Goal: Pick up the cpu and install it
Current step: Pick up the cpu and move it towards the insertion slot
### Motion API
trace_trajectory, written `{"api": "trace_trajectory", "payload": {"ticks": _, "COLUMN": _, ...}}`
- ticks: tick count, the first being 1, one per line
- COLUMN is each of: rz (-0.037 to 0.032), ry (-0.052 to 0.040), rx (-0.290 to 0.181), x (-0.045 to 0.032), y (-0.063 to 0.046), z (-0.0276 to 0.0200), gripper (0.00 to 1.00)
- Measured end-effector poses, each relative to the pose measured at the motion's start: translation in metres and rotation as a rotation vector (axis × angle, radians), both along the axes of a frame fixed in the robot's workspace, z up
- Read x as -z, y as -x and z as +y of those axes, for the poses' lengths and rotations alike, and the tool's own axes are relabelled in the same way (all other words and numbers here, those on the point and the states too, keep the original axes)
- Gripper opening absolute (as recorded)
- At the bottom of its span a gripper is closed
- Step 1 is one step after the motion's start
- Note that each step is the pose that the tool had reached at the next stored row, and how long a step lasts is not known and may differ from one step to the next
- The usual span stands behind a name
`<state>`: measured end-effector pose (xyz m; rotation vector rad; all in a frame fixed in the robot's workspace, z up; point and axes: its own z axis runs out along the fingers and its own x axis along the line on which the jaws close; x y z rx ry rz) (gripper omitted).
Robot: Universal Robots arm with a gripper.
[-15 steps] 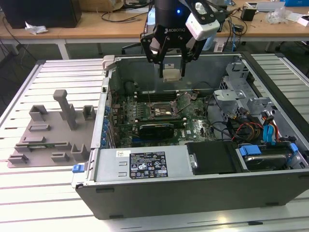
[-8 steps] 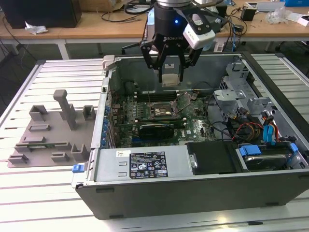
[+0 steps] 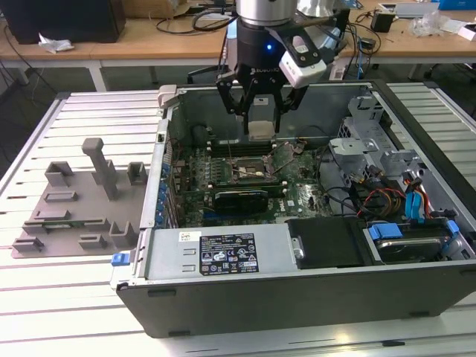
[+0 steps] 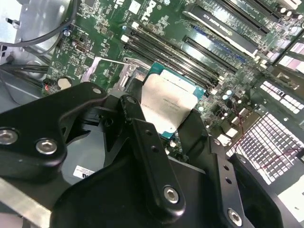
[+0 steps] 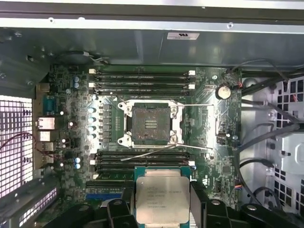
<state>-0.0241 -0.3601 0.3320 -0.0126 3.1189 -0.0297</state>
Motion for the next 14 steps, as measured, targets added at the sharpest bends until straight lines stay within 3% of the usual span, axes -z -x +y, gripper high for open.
{"api": "trace_trajectory", "payload": {"ticks": 9, "rz": 0.0, "ry": -0.0001, "rx": 0.0, "x": 0.0203, "y": 0.0, "z": 0.0054, "gripper": 0.55}}
{"api": "trace_trajectory", "payload": {"ticks": 14, "rz": 0.0, "ry": -0.0033, "rx": 0.0, "x": 0.0332, "y": 0.002, "z": 0.0146, "gripper": 0.55}}
